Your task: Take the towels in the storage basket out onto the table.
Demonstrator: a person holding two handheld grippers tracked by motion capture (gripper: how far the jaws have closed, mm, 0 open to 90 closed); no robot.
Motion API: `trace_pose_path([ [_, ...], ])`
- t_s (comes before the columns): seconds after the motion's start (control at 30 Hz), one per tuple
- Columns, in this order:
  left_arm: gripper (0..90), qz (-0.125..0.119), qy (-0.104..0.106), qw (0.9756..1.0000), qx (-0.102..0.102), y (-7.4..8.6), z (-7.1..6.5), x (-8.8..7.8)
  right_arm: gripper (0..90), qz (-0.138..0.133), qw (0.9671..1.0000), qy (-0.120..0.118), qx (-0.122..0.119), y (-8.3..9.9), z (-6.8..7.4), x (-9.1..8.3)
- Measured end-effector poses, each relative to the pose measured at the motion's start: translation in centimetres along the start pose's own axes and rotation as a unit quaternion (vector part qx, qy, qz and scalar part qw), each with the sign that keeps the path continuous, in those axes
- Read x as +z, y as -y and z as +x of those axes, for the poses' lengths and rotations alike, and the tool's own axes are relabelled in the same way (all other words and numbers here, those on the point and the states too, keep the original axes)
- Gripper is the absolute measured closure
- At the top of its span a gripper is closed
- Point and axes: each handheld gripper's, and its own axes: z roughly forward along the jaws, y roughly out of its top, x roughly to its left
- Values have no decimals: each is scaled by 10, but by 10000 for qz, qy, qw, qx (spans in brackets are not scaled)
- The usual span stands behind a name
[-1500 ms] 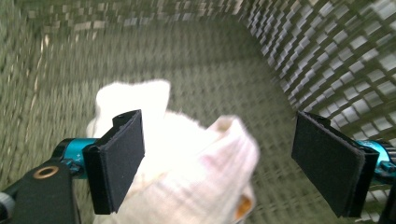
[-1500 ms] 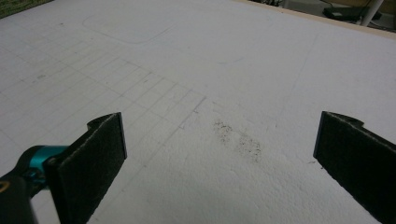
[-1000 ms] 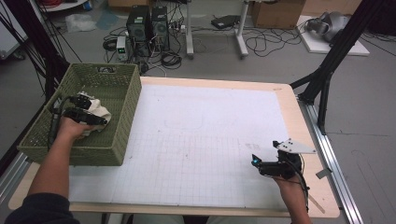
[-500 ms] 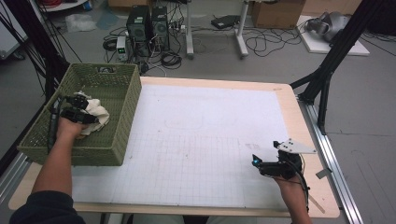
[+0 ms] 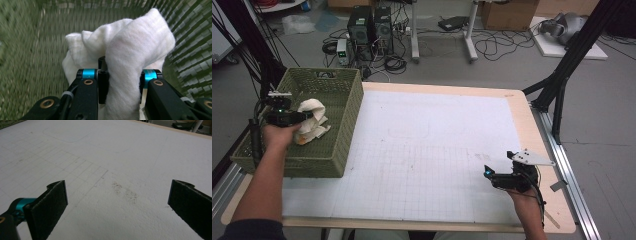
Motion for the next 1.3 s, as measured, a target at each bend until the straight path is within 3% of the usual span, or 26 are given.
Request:
trace_pose_path([
  [0.17,742,-556,311,9979,-140,-7,-3,-17,15,6,10000,-29,-6,-1,2,1],
  [0.3,742,-861,477,9951,-4,-14,-10,-29,15,1,10000,-44,-12,-2,2,2],
  [0.37,742,-1037,556,9931,28,-19,-13,-36,15,-19,10000,-47,-48,-2,2,3],
  [0.43,743,-1271,687,9895,51,-27,-17,-45,15,-29,10000,-52,-33,-3,2,3],
  [0.53,743,-1424,732,9870,112,-32,-20,-52,15,-39,10000,-53,-23,-3,2,2],
  [0.6,748,-1620,800,9834,137,-35,-22,-59,15,-48,10000,-30,-33,-3,2,1],
  [0.63,748,-1757,890,9803,144,-38,-24,-65,15,-60,10000,-29,-23,-3,2,1],
  [0.67,748,-1757,890,9803,144,-38,-24,-65,15,-60,10000,-29,-23,-3,2,1],
  [1.1,748,-2395,1198,9619,554,-53,-47,-98,15,-69,9999,-57,-51,-4,4,1],
  [1.27,748,-2719,1361,9504,655,-54,-59,-107,15,-77,9999,-67,-34,-4,4,1],
  [1.3,748,-2847,1455,9451,674,-54,-63,-111,15,-100,9999,-57,-51,-4,4,1],
])
